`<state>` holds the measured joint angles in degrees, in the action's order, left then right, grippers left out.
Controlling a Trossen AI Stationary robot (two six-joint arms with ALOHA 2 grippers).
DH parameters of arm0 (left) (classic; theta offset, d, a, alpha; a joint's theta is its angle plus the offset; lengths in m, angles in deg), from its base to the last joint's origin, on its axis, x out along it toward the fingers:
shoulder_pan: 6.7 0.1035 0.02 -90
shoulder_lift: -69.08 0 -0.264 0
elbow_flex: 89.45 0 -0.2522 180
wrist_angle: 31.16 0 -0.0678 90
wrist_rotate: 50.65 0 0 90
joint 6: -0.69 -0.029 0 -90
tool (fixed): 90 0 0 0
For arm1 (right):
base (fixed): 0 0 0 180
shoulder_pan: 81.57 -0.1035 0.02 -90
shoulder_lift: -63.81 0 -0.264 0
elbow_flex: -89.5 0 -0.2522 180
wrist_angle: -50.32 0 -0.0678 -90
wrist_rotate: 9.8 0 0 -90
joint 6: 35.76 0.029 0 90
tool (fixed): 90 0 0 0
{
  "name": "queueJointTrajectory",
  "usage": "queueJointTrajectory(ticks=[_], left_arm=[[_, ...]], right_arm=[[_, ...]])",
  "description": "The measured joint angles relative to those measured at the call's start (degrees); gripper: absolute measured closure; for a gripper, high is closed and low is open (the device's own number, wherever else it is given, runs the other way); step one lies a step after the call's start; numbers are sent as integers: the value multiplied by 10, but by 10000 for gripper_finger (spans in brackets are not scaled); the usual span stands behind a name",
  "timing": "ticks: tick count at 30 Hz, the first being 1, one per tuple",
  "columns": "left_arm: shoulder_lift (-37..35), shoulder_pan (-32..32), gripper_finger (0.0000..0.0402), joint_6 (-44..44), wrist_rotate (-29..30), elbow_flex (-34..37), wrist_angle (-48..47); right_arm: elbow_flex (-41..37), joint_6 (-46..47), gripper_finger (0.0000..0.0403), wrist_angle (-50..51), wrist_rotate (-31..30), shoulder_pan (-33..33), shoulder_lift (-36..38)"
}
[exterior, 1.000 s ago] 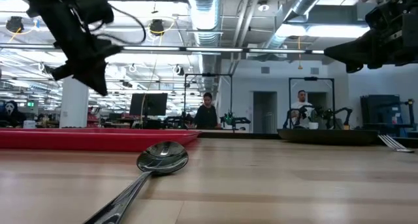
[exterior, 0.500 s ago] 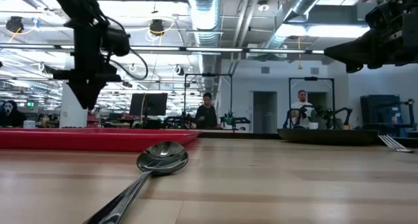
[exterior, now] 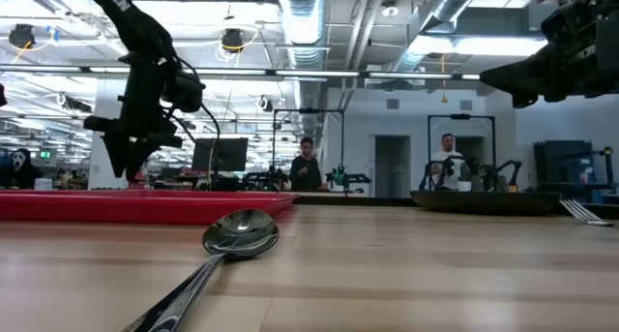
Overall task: Pick and place plate/cup/fork/spoon on tray
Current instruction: Prepare the red serving tray
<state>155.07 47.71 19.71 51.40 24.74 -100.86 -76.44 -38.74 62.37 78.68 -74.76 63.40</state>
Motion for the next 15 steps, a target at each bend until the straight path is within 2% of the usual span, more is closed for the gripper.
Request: queueJointTrajectory(ticks=[4, 7, 11, 15], left_arm=[[3, -6, 291, -23, -9, -26, -22], [2, -31, 303, -59, -45, -33, -17], [2, -112, 335, -152, -129, -33, 16], [2, -224, 373, -223, -180, -33, 58]], right_arm=[[0, 0, 361, 0, 0, 0, 0], [0, 0, 361, 0, 0, 0, 0], [0, 0, 361, 0, 0, 0, 0], [0, 0, 361, 0, 0, 0, 0]])
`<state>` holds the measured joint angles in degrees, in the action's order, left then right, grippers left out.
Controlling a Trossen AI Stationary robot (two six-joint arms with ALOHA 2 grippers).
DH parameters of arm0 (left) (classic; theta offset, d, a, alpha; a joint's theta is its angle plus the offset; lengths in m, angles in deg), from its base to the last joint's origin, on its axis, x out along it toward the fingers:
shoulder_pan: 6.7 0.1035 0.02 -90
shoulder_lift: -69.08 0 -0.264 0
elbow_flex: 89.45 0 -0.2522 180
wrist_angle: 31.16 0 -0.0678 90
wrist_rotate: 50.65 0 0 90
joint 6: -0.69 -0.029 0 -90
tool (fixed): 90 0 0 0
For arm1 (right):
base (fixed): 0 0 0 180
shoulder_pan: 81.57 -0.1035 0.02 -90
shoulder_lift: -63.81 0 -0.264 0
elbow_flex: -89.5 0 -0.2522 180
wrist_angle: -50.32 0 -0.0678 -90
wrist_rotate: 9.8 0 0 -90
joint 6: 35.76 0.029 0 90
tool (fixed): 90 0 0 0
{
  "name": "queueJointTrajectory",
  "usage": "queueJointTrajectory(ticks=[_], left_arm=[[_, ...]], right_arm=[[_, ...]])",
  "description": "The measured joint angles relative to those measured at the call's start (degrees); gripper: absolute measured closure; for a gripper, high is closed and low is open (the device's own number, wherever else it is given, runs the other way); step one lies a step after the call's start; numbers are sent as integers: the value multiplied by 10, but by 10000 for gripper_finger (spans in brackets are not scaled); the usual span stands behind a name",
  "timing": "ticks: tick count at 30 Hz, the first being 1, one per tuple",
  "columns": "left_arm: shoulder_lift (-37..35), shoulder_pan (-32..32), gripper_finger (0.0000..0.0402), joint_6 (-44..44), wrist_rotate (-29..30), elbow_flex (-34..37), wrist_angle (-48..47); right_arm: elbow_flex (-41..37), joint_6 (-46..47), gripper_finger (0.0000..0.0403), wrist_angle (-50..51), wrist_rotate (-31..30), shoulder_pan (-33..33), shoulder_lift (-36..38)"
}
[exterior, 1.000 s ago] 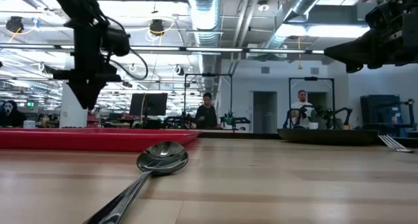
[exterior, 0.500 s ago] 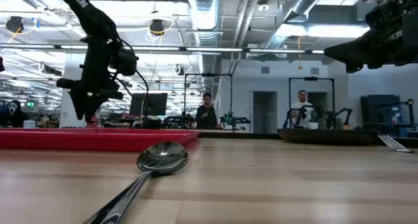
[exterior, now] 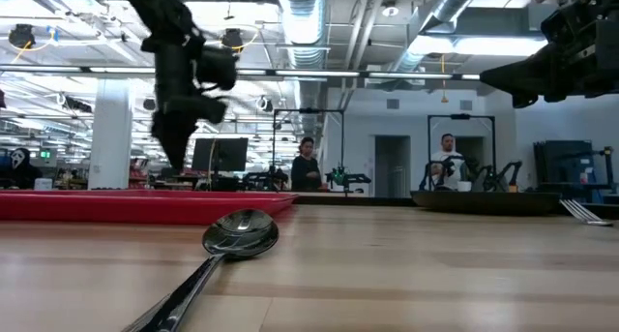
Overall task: Pick and place plate/cup/fork/spoon on tray
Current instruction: Prepare the red serving tray
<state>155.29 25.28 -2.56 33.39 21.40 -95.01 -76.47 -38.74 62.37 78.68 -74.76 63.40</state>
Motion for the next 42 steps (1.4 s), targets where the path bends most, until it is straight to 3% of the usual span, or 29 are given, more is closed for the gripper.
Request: queueJointTrajectory(ticks=[4, 8, 16, 20, 28, 42], left_arm=[[0, -120, 398, -31, -15, 0, 17], [0, -235, 388, -21, 19, 0, 21], [0, -419, 319, 71, 27, 0, 22], [0, -485, 274, 123, 80, 0, 36], [5, -529, 220, 186, 123, 1, 64], [126, -534, 218, 216, 127, 1, 76]], right_arm=[[0, 0, 361, 0, 0, 0, 0], [0, 0, 361, 0, 0, 0, 0], [0, 0, 361, 0, 0, 0, 0], [0, 0, 361, 0, 0, 0, 0], [0, 0, 361, 0, 0, 0, 0], [0, 0, 361, 0, 0, 0, 0]])
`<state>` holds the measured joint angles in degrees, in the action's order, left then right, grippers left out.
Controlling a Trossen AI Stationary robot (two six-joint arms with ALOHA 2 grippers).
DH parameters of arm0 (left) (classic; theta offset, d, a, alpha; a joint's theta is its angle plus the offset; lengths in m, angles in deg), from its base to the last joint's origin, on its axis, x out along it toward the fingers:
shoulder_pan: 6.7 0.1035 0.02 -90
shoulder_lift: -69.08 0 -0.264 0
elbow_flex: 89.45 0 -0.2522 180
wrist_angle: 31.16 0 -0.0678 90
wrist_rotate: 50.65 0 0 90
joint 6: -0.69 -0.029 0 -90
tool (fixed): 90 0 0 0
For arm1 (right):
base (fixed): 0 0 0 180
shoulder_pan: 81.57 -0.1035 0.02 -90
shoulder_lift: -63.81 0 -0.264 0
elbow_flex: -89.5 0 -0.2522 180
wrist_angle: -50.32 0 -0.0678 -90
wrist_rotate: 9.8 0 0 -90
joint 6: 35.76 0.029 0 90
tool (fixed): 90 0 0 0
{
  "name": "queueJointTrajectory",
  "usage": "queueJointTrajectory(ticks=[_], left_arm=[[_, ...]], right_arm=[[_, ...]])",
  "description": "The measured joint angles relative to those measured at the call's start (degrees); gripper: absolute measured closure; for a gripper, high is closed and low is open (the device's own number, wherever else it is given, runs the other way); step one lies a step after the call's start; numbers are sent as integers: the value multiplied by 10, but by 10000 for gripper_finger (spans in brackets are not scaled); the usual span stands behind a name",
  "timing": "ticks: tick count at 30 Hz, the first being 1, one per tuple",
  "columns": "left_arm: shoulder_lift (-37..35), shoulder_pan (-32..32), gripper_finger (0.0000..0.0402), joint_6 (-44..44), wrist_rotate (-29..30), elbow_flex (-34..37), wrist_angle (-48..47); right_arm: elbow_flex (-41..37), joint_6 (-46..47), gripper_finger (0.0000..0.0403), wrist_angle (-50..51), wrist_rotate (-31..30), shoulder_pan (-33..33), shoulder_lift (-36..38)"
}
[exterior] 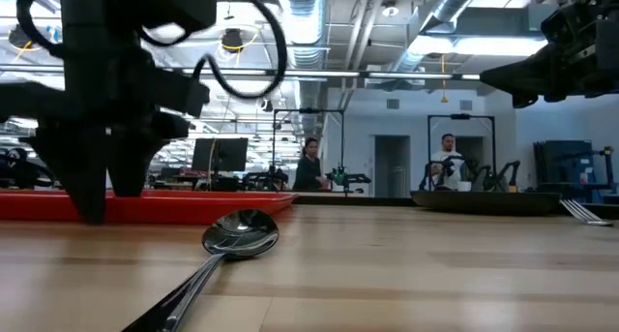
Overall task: Pick and place plate/cup/fork/spoon on tray
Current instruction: Prepare the red serving tray
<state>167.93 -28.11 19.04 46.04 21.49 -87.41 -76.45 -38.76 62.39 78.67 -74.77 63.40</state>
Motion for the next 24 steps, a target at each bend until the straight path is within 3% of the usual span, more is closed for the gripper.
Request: queueJointTrajectory(ticks=[4, 12, 24], left_arm=[[4, 0, 246, 12, 0, -1, 0], [5, -1, 372, 9, 17, -22, -23], [-1, -3, 375, -20, 66, -123, -118]], right_arm=[[0, 0, 361, 0, 0, 0, 0], [0, 0, 361, 0, 0, 0, 0], [0, 0, 361, 0, 0, 0, 0]])
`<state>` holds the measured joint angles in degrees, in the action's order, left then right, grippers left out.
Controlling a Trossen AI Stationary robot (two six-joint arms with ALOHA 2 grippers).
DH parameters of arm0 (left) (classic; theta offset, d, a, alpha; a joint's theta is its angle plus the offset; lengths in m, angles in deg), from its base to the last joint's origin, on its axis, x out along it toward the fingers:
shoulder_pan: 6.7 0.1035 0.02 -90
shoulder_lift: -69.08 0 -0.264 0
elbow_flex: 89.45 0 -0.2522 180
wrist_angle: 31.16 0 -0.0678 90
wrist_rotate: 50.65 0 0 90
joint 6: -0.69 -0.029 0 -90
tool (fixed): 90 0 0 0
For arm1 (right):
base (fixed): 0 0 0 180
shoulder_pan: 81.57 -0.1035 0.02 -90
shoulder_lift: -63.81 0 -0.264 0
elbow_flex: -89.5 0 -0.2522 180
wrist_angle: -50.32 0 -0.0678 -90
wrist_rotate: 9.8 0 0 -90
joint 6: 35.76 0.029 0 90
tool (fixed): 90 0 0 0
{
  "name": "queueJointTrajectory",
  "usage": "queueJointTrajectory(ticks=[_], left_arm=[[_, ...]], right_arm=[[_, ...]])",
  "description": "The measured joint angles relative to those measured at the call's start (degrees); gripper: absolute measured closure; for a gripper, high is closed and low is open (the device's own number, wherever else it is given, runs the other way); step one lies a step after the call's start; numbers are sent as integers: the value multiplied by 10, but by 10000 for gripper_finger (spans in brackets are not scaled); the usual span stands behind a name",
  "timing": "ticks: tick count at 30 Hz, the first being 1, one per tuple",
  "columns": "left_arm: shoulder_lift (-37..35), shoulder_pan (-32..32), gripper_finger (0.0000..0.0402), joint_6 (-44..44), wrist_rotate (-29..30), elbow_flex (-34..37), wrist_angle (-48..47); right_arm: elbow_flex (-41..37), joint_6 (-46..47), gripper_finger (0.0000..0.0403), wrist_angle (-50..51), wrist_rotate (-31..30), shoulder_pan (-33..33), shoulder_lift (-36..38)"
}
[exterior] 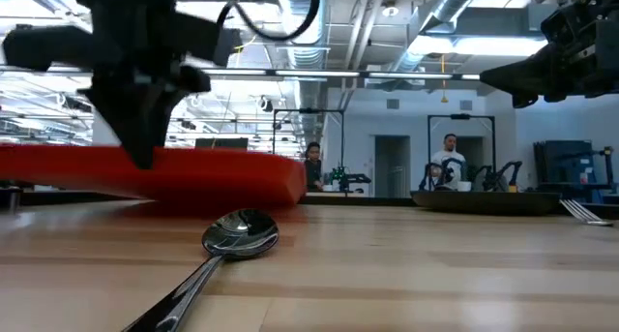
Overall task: Pick and place plate/cup/fork/spoon on tray
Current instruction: Prepare the red serving tray
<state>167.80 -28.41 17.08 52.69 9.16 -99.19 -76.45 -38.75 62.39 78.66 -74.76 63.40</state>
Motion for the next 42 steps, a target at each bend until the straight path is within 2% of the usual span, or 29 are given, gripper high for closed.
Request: queueJointTrajectory(ticks=[11, 15, 22, 31, 36, 42], left_arm=[[-67, -42, 381, -124, 48, -20, -9], [-70, -62, 381, -165, 64, -20, -51], [-69, -84, 381, -185, 62, -6, -97], [-69, -110, 385, -241, 126, -4, -127], [-69, -113, 385, -269, 130, -4, -138], [-69, -117, 385, -282, 120, 54, -134]], right_arm=[[0, 0, 361, 0, 0, 0, 0], [0, 0, 361, 0, 0, 0, 0], [0, 0, 361, 0, 0, 0, 0], [0, 0, 361, 0, 0, 0, 0], [0, 0, 361, 0, 0, 0, 0], [0, 0, 361, 0, 0, 0, 0]])
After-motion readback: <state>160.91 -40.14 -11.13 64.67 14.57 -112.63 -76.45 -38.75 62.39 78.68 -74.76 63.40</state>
